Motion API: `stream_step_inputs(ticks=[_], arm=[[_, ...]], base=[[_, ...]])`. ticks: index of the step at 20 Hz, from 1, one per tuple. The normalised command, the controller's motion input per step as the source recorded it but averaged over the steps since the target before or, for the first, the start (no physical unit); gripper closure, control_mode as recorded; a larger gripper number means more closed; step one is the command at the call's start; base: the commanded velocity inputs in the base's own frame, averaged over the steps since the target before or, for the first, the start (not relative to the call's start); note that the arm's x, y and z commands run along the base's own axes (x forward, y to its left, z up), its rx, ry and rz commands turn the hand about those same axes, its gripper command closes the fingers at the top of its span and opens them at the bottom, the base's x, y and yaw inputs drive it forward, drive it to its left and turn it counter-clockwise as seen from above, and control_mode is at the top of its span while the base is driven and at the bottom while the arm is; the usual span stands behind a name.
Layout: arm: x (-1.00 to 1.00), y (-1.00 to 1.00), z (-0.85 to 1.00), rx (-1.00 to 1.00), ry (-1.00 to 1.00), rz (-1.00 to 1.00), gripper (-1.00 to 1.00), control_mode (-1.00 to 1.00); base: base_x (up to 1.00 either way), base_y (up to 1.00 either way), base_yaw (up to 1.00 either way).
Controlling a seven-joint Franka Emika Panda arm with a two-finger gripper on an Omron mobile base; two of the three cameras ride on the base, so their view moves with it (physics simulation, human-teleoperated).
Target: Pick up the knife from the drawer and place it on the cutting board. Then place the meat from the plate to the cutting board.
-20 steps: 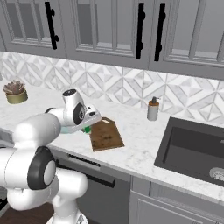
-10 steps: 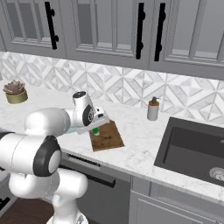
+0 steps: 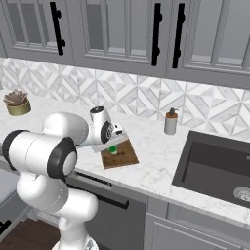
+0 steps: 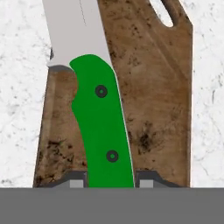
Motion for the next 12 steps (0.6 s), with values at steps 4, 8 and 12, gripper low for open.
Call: stream_step_inputs(ticks=[4, 8, 12], arm=[[0.35, -0.04, -0.33, 0.00, 0.06, 0.00, 1.00, -1.00], [0.31, -0.17, -0.17, 0.00, 0.03, 0.00, -1.00, -1.00], [0.22, -0.11, -0.05, 0.00, 0.00, 0.00, -1.00, -1.00]], base=[[0.00, 0.00, 0.00], [0.00, 0.00, 0.00], [0.00, 0.00, 0.00]])
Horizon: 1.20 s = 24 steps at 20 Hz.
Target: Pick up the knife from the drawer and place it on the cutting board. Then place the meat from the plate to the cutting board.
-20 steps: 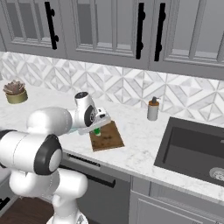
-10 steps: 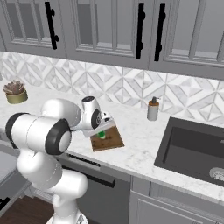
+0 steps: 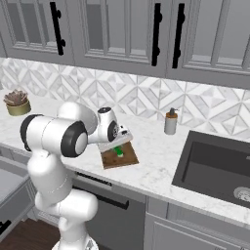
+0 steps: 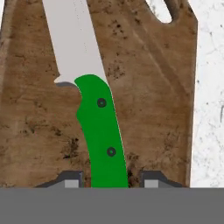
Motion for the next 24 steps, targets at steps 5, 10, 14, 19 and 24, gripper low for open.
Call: stream_step_inputs(ticks=[5, 10, 14, 19, 24], arm=[[-0.14, 0.00, 0.02, 0.00, -0.04, 0.00, -1.00, -1.00], [-0.43, 0.32, 0.28, 0.00, -0.14, 0.00, -1.00, -1.00], [-0.31, 0.61, 0.45, 0.00, -0.24, 0.05, -1.00, -1.00], [-0.24, 0.67, 0.47, -0.01, -0.18, 0.12, -1.00, -1.00], [-0.09, 0.71, 0.44, -0.03, -0.03, 0.17, -1.00, -1.00]], base=[[0.00, 0.00, 0.00], [0.00, 0.00, 0.00], [0.00, 0.00, 0.00], [0.00, 0.00, 0.00], [0.00, 0.00, 0.00]])
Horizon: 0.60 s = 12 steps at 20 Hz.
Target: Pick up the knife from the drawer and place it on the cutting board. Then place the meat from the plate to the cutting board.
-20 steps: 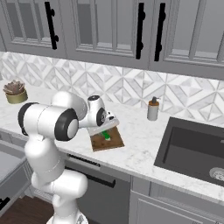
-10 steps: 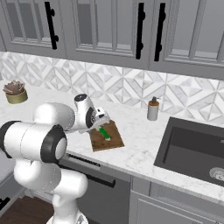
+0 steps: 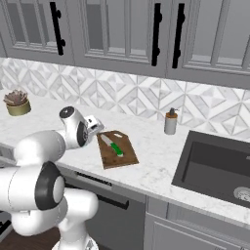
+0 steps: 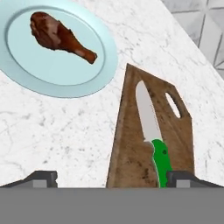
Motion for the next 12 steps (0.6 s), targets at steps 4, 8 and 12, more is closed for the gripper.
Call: stream_step_inputs(ticks=[4, 8, 12], arm=[[0.00, 0.67, 0.42, -0.05, 0.00, 0.14, -1.00, -1.00], [0.02, 0.49, 0.18, -0.06, 0.07, 0.08, -1.00, -1.00], [0.10, 0.28, 0.00, -0.05, 0.08, 0.11, -1.00, -1.00]], base=[[0.00, 0.00, 0.00], [0.00, 0.00, 0.00], [0.00, 0.00, 0.00]])
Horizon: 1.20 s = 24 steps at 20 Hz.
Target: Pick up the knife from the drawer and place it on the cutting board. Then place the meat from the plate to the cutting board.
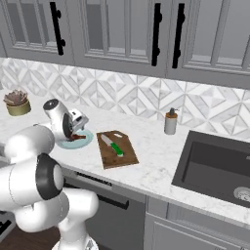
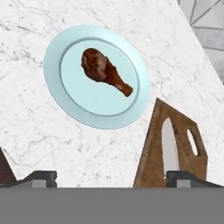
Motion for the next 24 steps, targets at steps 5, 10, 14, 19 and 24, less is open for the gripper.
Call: stream_step_inputs(ticks=[5, 10, 14, 19, 24], arm=[[0.04, 0.07, -0.01, 0.00, 0.16, 0.19, -1.00, -1.00], [0.25, 0.20, -0.15, 0.00, 0.17, 0.20, -1.00, -1.00], [0.39, 0.21, -0.19, 0.00, 0.12, 0.22, -1.00, -1.00], [0.45, 0.08, -0.30, -0.02, 0.05, 0.27, -1.00, -1.00], [0.41, 0.26, -0.32, -0.02, 0.01, 0.20, -1.00, -1.00]], base=[[0.00, 0.00, 0.00], [0.00, 0.00, 0.00], [0.00, 0.00, 0.00], [0.00, 0.00, 0.00], [0.00, 0.00, 0.00]])
